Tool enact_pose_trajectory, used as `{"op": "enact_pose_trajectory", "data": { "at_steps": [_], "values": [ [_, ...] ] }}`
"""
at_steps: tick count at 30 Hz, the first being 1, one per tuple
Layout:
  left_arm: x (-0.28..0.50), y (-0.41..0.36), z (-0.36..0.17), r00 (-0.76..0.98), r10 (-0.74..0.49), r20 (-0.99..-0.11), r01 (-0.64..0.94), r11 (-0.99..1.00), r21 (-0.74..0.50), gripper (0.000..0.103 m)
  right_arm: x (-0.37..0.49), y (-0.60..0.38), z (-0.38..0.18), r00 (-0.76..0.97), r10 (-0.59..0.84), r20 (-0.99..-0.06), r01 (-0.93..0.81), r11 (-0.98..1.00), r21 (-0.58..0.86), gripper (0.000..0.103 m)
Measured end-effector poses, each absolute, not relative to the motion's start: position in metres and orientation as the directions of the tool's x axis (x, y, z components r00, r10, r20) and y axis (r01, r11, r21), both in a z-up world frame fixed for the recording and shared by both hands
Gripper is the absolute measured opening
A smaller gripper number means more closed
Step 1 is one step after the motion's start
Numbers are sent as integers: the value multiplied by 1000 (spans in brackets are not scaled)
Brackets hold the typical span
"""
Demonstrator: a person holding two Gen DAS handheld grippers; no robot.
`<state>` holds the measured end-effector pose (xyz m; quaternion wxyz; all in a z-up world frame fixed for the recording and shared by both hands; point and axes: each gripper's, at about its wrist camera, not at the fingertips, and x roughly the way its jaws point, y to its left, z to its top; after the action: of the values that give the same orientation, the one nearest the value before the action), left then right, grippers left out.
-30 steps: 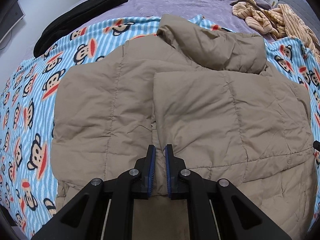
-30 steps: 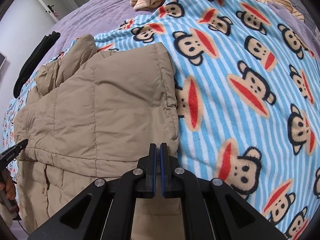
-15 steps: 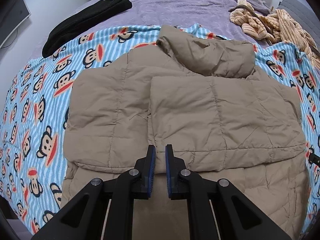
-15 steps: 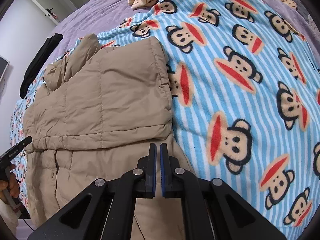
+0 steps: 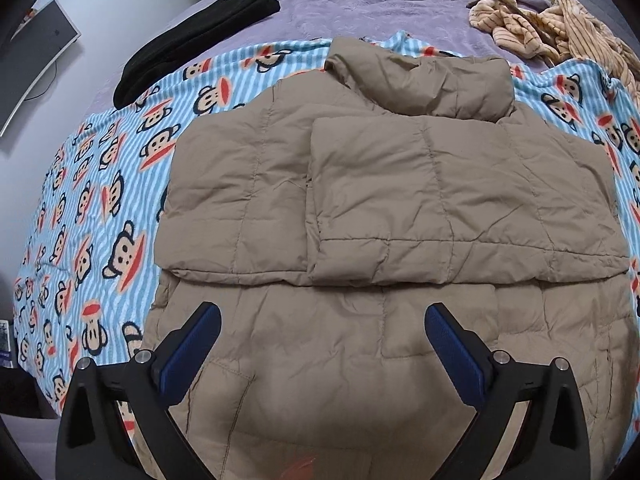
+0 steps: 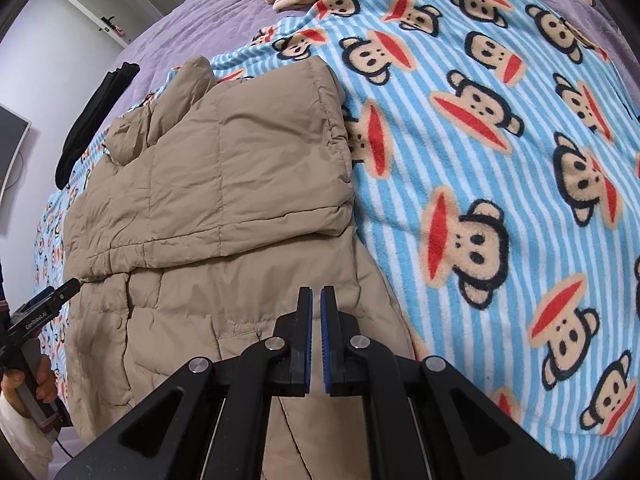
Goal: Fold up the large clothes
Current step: 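Move both tools toward the jacket hem to prepare the next fold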
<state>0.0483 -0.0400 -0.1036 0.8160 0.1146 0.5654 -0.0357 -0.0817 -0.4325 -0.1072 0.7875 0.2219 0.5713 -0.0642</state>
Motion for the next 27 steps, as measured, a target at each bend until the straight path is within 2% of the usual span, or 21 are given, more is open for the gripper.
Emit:
{"op": "enact_pose_trajectory", "data": {
  "at_steps": [1,3,4,5,14,17,27],
  "values": [
    [45,-40,-104,358,79,-930,191,969,156,102,-83,-431,-106,341,156,-927,349,895,279,12],
    [40,-42,-104,356,82,-931,205,965,164,102,-86,-429,-104,348,153,-925,341,898,277,57],
    [37,-42,-104,352,76,-933,213,964,158,102,-88,-428,-102,356,155,-921,340,897,282,89],
    [34,-41,-104,345,67,-936,220,964,150,102,-91,-428,-98,373,162,-913,340,892,297,94],
    [11,-22,-93,299,2,-954,233,970,75,102,-115,-417,-95,352,193,-916,402,853,334,94],
    [-1,-10,-87,283,-8,-959,246,967,65,102,-127,-408,-95,348,227,-910,432,822,370,103],
    [-52,49,-72,239,-44,-970,280,960,26,102,-174,-358,-80,392,314,-865,498,717,487,103]
  ]
}}
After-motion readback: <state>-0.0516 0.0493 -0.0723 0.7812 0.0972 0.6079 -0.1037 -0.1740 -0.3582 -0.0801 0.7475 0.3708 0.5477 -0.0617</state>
